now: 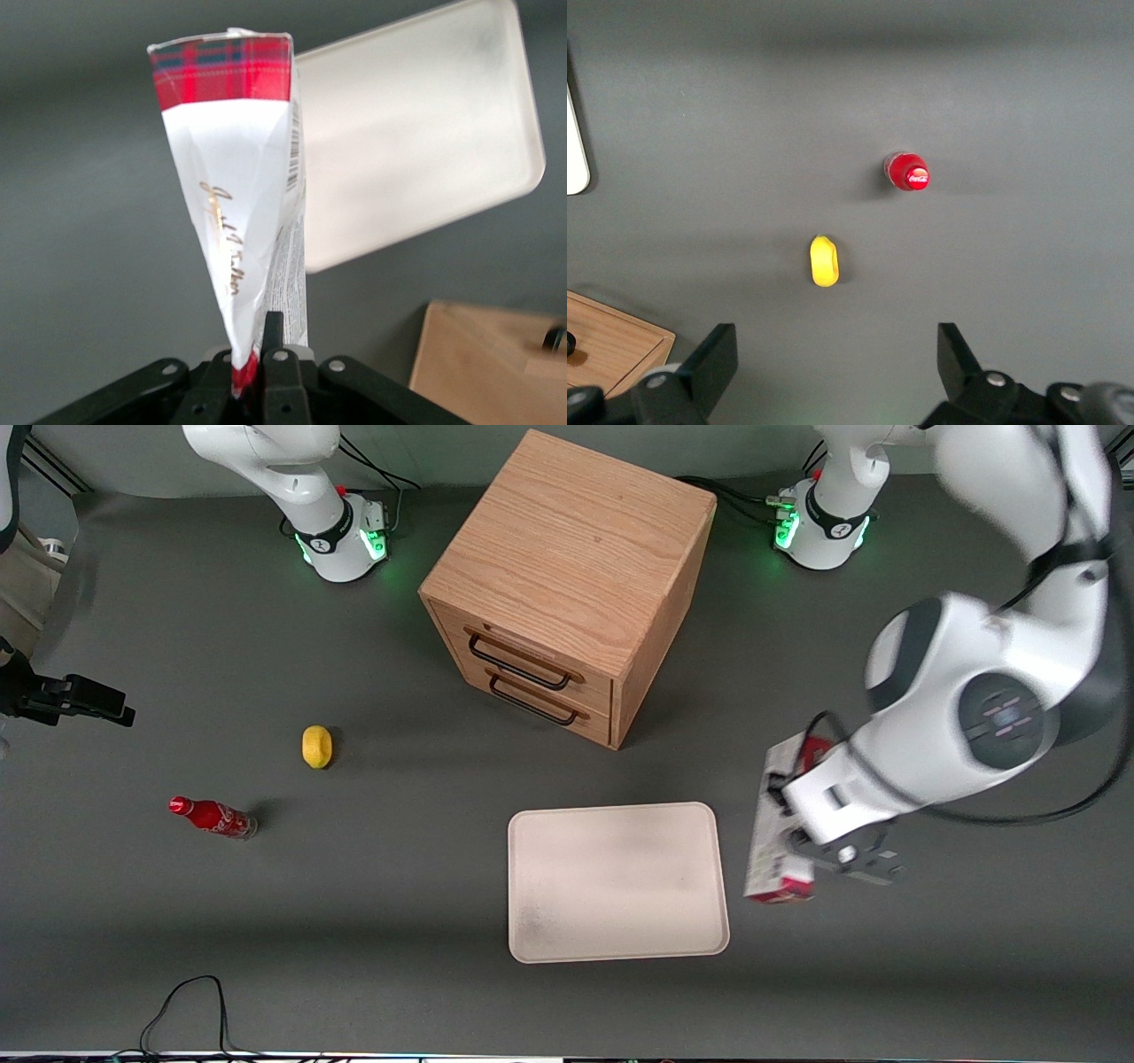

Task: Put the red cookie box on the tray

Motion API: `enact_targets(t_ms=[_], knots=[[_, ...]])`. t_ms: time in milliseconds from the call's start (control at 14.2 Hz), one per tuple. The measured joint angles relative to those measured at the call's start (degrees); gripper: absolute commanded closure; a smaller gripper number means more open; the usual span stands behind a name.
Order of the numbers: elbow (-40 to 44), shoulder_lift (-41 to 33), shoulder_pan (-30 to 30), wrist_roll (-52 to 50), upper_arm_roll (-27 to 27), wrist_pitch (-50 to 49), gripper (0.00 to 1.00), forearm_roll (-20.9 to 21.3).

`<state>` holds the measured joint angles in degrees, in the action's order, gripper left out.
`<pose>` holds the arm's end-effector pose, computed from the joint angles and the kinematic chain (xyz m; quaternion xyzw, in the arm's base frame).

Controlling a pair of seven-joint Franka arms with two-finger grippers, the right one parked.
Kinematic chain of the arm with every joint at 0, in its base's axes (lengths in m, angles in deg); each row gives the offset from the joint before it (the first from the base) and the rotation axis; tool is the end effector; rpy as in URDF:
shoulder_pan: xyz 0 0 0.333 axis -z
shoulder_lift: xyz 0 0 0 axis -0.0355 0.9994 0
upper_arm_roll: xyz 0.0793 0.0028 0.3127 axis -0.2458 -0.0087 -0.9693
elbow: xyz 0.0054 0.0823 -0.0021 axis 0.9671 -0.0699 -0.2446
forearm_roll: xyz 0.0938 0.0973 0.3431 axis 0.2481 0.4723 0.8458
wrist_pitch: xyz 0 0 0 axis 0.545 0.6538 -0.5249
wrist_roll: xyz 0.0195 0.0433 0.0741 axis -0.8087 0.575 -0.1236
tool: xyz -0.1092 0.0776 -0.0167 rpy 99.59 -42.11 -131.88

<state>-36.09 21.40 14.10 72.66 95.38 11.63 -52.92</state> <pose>0.6661 -0.2480 0.4406 0.9901 -0.1256 -0.0087 0.0615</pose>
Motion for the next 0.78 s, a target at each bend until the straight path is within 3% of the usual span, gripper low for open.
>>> enact_targets(t_ms=[353, 776], knots=[[4.5, 13.5, 5.3, -11.3, -1.3, 11.8, 1.00, 1.6], [5.3, 19.1, 5.2, -20.3, -2.0, 15.8, 1.00, 1.9]])
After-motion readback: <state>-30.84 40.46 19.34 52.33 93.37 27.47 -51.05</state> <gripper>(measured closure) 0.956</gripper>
